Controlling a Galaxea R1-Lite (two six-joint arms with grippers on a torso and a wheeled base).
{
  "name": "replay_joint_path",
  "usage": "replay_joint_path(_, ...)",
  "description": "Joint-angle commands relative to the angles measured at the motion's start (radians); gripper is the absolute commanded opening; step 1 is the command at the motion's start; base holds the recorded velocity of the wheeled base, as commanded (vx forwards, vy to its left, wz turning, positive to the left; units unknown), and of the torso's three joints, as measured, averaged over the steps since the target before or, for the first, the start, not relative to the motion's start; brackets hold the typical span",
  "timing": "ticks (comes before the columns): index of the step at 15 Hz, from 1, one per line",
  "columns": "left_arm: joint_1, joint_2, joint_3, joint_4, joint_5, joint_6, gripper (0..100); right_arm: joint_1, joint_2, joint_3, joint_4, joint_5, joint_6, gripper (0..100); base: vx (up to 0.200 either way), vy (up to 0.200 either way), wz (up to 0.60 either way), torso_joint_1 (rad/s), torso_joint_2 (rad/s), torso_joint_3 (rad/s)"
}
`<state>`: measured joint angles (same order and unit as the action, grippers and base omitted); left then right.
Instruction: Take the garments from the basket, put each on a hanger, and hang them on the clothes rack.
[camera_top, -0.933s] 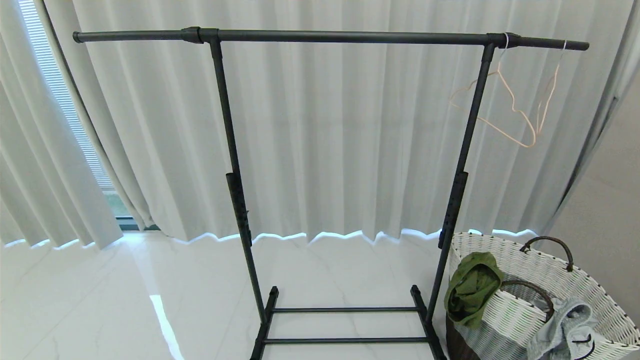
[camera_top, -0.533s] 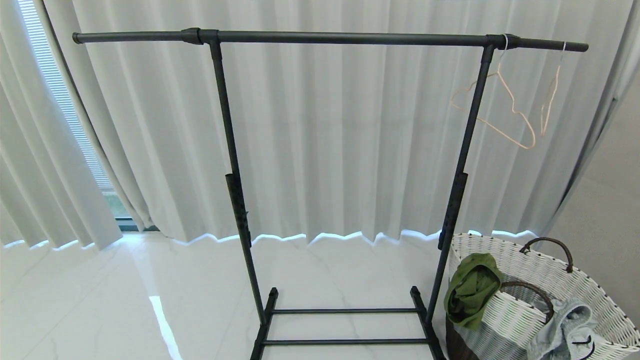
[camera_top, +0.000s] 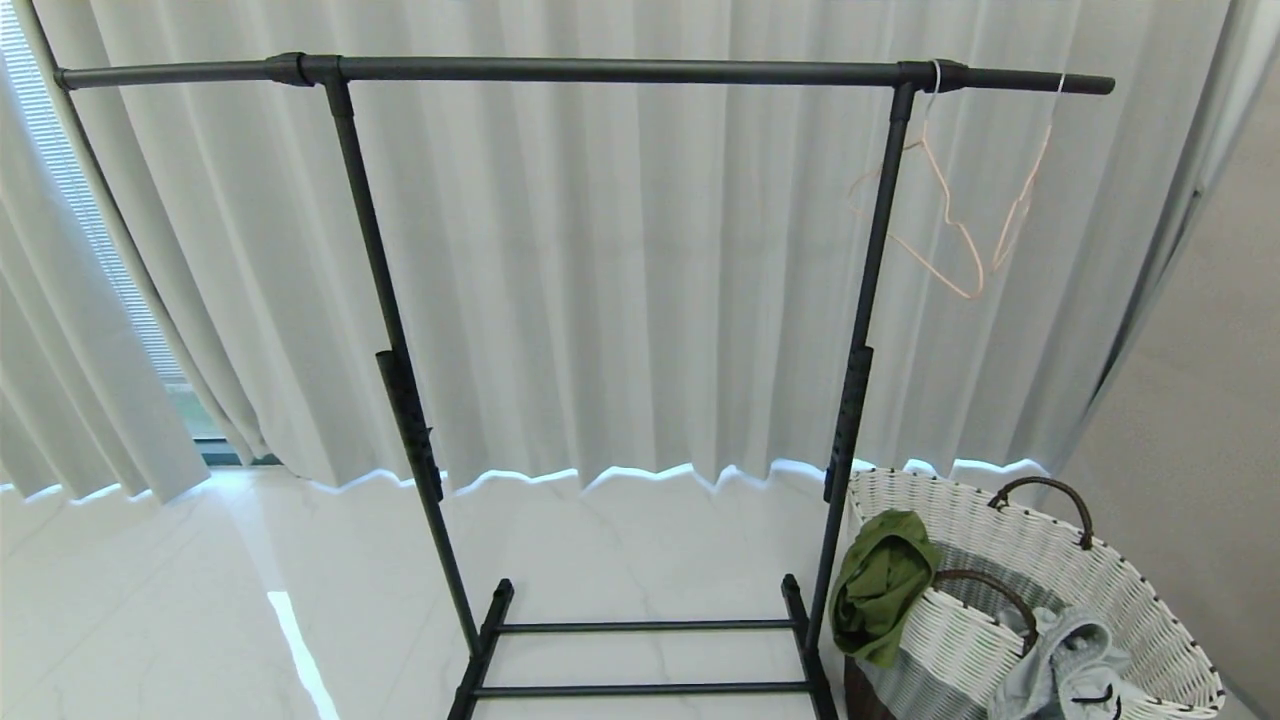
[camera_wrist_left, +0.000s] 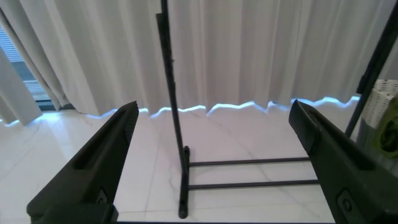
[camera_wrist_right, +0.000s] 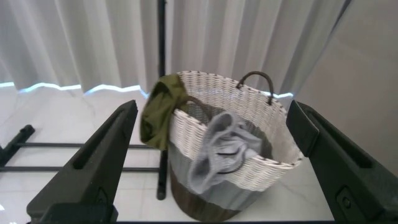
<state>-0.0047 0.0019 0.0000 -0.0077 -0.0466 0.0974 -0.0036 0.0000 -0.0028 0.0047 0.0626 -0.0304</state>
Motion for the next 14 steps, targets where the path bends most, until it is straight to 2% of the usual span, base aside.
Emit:
replay_joint_path(1,0.0,0.001,0.0,0.0,0.001,0.001,100,0.001,0.0,0.001,0.0,0.0,0.0,100,0.0,-0.2,0.0,0.002,0.0,0.007)
replay_joint_path(5,0.0,0.001,0.0,0.0,0.001,0.002,100,0.001,0.0,0.0,0.0,0.0,-0.006,100,0.0,-0.2,0.0,0.002,0.0,0.005)
replay_joint_path(9,0.0,0.001,0.0,0.0,0.001,0.002,100,0.001,0.0,0.0,0.0,0.0,-0.005,100,0.0,0.0,0.0,0.0,0.0,0.0)
replay_joint_path(14,0.0,0.001,0.0,0.0,0.001,0.001,100,0.001,0.0,0.0,0.0,-0.001,0.006,100,0.2,0.0,0.0,-0.001,0.0,0.004)
